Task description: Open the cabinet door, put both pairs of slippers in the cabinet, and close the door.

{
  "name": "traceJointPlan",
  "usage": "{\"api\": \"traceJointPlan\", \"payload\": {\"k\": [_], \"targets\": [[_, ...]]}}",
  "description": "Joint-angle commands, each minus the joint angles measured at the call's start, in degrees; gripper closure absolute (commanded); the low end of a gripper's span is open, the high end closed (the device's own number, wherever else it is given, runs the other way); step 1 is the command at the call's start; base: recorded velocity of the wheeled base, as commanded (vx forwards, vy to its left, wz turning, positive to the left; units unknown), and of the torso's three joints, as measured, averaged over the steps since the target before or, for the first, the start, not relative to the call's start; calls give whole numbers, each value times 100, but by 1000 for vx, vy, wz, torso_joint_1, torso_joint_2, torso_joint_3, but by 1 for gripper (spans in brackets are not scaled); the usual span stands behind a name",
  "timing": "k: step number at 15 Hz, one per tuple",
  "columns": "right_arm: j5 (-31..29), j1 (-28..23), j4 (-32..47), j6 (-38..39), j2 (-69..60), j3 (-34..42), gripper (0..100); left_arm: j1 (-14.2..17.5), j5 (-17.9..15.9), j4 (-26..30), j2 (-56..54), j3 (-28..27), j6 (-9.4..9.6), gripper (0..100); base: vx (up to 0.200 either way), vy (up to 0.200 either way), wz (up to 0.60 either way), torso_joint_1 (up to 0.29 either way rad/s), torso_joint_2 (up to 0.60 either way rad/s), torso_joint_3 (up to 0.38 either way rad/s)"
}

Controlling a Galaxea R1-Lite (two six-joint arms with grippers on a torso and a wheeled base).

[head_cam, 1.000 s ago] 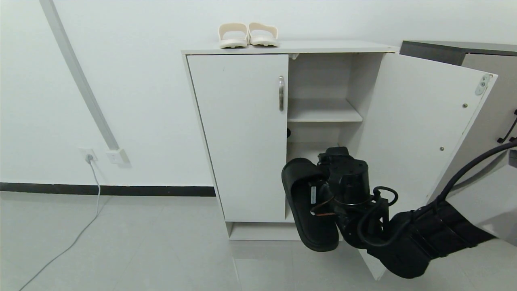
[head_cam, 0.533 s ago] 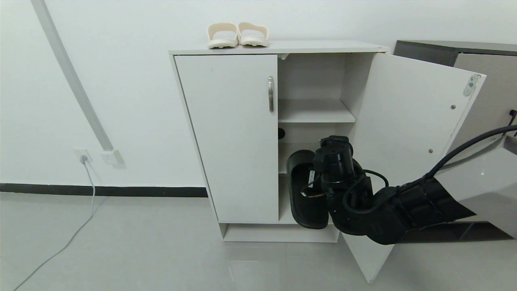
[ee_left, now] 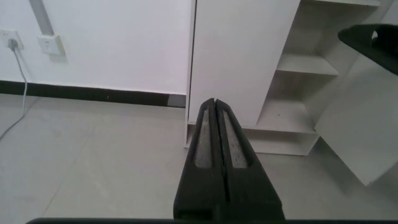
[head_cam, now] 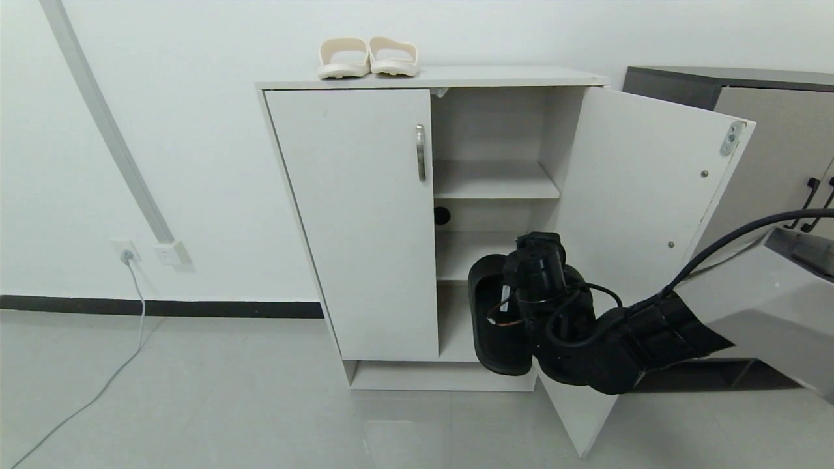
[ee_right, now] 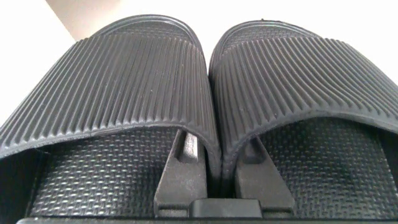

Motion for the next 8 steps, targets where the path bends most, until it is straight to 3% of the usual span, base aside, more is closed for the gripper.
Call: {"api": "traceJointPlan", "payload": {"k": [1,3,8], "targets": [[2,-54,-8,-6,93,99,100,2,4,-1,11,1,-4,100,0,0,0,0,0,0],[19,-124,-8,-6,102,187,100,2,4,-1,11,1,-109,100,0,0,0,0,0,0],[81,-256,-491,-138,216,389,100,2,-5,-1,11,1,-109,100,0,0,0,0,0,0]]}}
